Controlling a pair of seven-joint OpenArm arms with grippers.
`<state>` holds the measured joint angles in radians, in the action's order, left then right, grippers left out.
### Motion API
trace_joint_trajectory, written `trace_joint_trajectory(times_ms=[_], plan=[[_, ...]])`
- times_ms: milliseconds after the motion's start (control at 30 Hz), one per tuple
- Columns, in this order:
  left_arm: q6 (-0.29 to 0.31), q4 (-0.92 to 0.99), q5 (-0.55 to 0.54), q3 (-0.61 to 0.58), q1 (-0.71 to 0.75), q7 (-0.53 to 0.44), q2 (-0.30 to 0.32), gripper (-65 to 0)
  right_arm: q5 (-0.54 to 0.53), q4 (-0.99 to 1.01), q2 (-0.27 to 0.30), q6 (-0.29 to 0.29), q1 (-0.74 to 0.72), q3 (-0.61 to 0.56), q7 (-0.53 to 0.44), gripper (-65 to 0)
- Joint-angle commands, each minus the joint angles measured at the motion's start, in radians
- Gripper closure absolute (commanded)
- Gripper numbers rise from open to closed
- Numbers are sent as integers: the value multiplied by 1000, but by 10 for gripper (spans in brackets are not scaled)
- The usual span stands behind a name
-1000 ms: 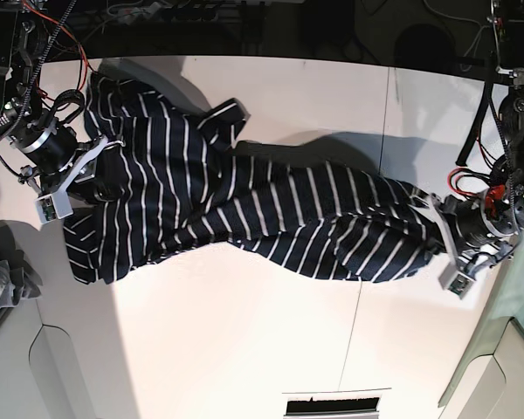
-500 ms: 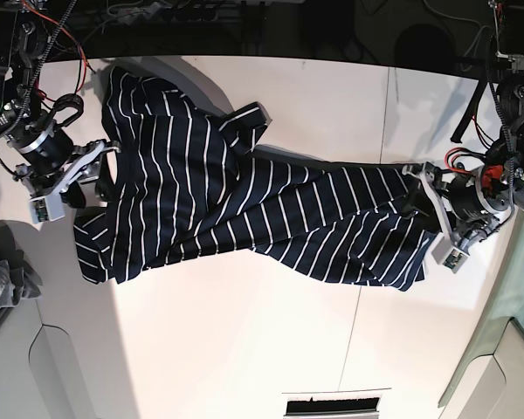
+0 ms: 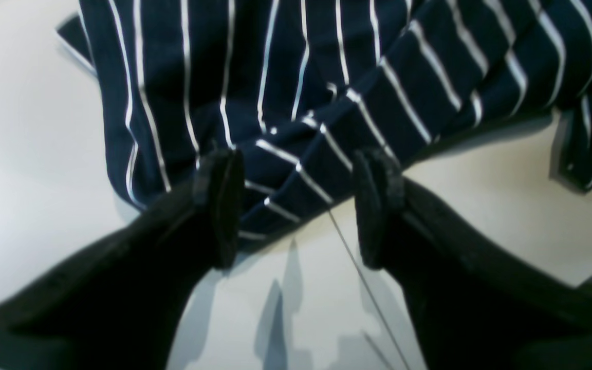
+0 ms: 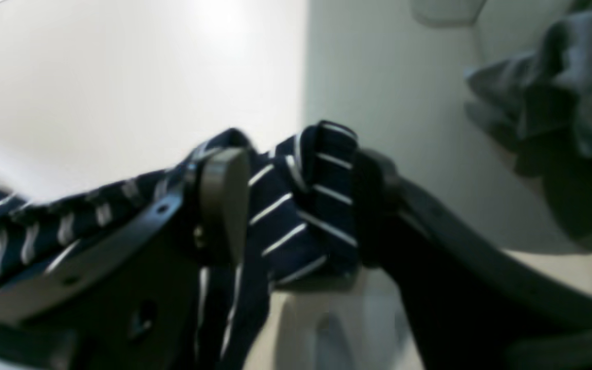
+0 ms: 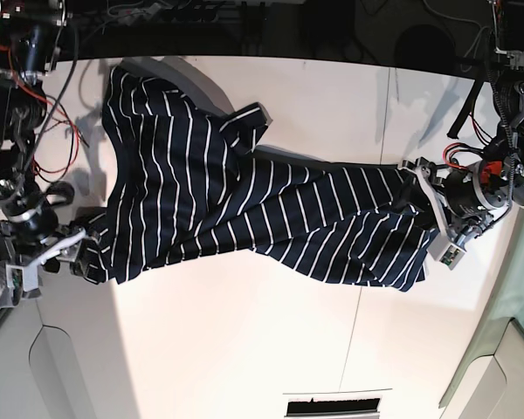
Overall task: Layout the t-shirt on the table in an organized manner, then fold the t-shirt properly
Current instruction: 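Hold the shirt ends with both grippers and stretch it lengthwise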
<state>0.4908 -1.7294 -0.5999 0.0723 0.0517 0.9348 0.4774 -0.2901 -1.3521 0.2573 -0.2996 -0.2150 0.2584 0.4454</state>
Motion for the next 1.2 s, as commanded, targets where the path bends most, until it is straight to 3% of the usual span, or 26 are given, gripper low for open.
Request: trace_joint_trajectory(times_ms=[0, 233, 433, 667, 1033, 1167], plan=[[4, -17, -10, 7, -15, -22, 13, -356, -6, 31, 10, -11, -55, -8, -27, -317], [4, -16, -10, 7, -15, -41, 13, -356, -36, 273, 5, -76, -161, -116, -45, -317], [16, 4, 0, 7, 6, -72, 13, -356, -38, 341, 2, -70, -154, -177, -90, -316], [18, 100, 127, 7, 23, -201, 13, -356, -24, 360, -21, -71, -153, -177, -90, -314], [19, 243, 224, 7, 21, -263, 10, -356, -24, 360, -26, -71, -153, -177, -90, -314], [104, 293, 224, 6, 21, -278, 1, -355, -24, 360, -25, -71, -153, -177, -90, -314]])
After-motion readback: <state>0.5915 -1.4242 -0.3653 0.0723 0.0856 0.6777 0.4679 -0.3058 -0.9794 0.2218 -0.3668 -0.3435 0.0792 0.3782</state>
